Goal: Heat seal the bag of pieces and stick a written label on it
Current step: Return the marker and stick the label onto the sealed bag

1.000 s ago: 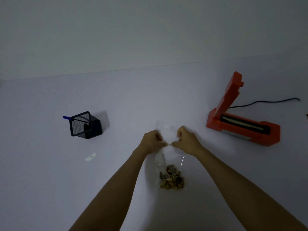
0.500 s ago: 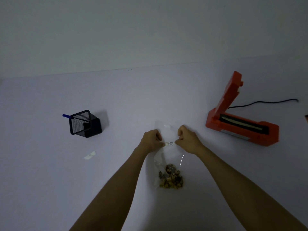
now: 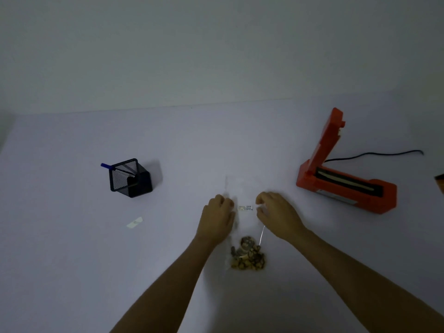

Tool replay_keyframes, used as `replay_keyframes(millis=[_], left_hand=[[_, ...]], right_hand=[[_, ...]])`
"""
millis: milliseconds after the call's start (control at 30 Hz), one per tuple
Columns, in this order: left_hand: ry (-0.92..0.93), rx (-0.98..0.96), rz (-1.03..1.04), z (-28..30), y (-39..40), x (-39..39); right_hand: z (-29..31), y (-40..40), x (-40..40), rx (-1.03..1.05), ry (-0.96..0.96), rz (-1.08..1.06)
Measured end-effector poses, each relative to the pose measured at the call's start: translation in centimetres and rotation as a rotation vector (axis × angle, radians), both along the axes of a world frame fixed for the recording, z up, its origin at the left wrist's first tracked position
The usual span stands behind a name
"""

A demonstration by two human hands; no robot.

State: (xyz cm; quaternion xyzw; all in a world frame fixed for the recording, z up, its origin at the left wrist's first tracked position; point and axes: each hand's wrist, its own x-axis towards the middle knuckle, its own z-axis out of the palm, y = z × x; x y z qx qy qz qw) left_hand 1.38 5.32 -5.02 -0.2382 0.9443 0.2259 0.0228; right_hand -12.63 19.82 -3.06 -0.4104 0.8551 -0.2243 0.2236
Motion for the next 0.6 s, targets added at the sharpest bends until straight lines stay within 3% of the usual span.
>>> replay_keyframes(millis=[133,300,600], left_hand=[[0.027,-0.132,-0.236,-1.1,0.1,4.2],[-0.089,-0.214,-0.348,-1.4,-0.1,6.3],[-0.204,-0.215,-0.142,-0.9,-5.8,2.5]], right_hand=[[-1.3,4.7,2.3,-0.046,0.293,0.213],[-3.7,7.6,2.7,0.08,0.348,0.355],[-3.7,-2.5,-1.3,0.139,0.348,0.325]])
